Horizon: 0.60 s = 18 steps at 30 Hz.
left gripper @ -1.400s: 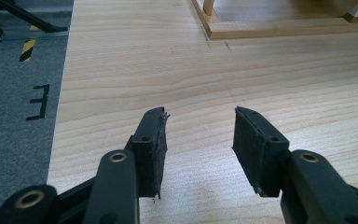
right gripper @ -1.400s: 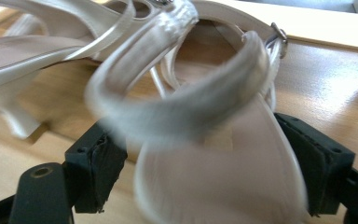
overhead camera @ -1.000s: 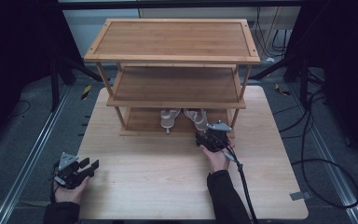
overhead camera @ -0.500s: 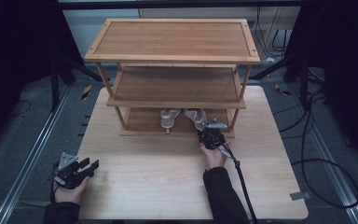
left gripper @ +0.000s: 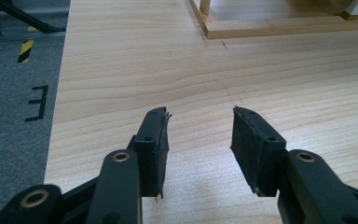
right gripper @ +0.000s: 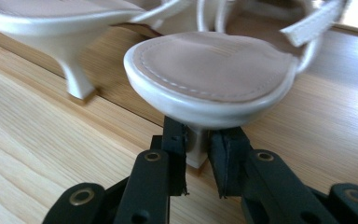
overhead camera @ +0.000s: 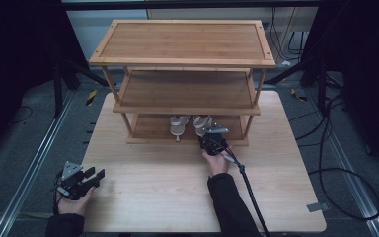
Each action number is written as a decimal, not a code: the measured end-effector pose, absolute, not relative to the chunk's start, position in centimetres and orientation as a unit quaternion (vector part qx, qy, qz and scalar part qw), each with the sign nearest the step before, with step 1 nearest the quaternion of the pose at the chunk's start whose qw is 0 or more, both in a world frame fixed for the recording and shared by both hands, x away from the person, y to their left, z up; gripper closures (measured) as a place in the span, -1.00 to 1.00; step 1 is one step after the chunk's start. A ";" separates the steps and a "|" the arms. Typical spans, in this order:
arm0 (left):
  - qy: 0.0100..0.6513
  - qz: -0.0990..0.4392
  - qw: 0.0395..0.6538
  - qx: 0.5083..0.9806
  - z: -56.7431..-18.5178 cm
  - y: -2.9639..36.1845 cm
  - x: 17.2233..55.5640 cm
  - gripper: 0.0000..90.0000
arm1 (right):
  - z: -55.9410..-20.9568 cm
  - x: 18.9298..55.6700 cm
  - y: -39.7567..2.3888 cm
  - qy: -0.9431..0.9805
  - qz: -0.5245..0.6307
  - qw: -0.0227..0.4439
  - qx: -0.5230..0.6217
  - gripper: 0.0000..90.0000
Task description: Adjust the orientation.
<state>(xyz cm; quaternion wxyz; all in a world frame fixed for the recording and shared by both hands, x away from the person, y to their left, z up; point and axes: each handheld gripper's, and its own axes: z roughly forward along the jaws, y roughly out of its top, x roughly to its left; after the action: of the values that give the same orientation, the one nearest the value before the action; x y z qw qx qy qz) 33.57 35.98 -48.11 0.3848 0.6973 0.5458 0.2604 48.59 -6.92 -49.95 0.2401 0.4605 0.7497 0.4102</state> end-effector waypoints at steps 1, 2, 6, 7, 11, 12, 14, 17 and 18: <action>0.546 0.260 0.385 0.697 -48.1 36.0 33.6 0.21 | -50.0 48.7 -6.6 0.751 0.410 0.243 0.457 0.71; 0.546 0.260 0.385 0.697 -48.1 36.0 33.6 0.21 | -50.0 48.8 -6.2 0.751 0.411 0.241 0.457 0.71; 0.546 0.259 0.387 0.696 -48.1 36.0 33.6 0.21 | -50.1 49.0 -5.2 0.753 0.413 0.236 0.455 0.71; 0.546 0.259 0.387 0.697 -48.1 36.1 33.6 0.21 | -50.1 49.0 -5.0 0.753 0.414 0.232 0.456 0.71; 0.547 0.256 0.391 0.694 -48.1 36.2 33.6 0.21 | -50.1 49.0 -4.7 0.751 0.414 0.228 0.461 0.70; 0.547 0.256 0.391 0.694 -48.1 36.2 33.5 0.21 | -50.1 49.0 -4.7 0.750 0.414 0.225 0.465 0.69; 0.547 0.255 0.390 0.695 -48.2 36.2 33.6 0.21 | -50.0 48.9 -4.9 0.748 0.415 0.226 0.466 0.56; 0.545 0.256 0.389 0.697 -48.2 36.1 33.6 0.21 | -49.8 48.2 -5.5 0.744 0.421 0.236 0.463 0.27; 0.546 0.256 0.389 0.697 -48.2 36.1 33.7 0.21 | -49.7 48.0 -5.7 0.743 0.422 0.237 0.462 0.16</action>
<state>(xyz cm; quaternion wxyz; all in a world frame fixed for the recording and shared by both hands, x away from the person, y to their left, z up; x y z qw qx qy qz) 33.65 36.13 -48.20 0.3886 0.6970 0.5457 0.2559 47.96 -5.69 -49.74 0.2372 0.4620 0.7431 0.4221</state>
